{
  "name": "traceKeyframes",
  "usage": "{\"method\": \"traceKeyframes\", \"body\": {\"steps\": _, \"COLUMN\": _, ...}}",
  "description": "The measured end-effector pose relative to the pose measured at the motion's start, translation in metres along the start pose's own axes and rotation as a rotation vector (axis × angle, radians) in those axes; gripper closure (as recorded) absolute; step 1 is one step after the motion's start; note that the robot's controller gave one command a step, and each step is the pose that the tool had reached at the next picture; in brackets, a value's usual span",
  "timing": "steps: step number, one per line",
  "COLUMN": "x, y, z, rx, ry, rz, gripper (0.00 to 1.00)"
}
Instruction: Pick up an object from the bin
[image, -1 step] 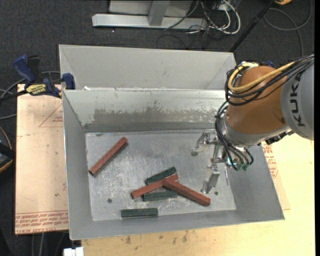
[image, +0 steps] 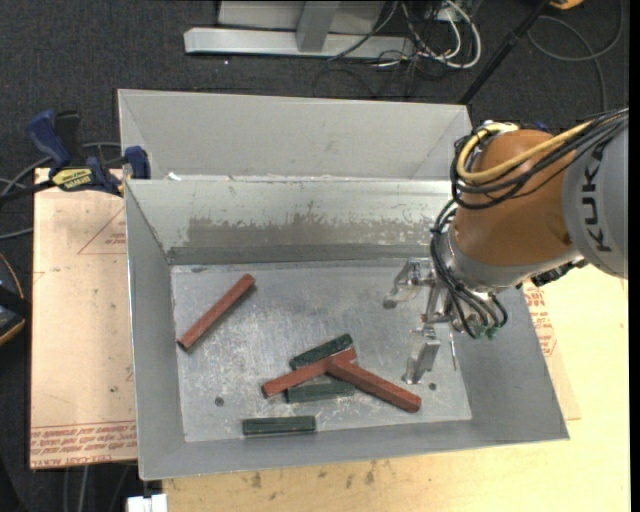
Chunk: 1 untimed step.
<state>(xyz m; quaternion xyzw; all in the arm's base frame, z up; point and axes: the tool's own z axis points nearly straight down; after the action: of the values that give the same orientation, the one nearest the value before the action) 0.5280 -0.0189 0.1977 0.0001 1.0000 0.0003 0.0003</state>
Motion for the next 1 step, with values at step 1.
{"method": "traceKeyframes", "body": {"steps": 1, "x": 0.0082, "y": 0.0083, "z": 0.0664, "rx": -0.001, "ry": -0.005, "rz": 0.069, "gripper": 0.0}}
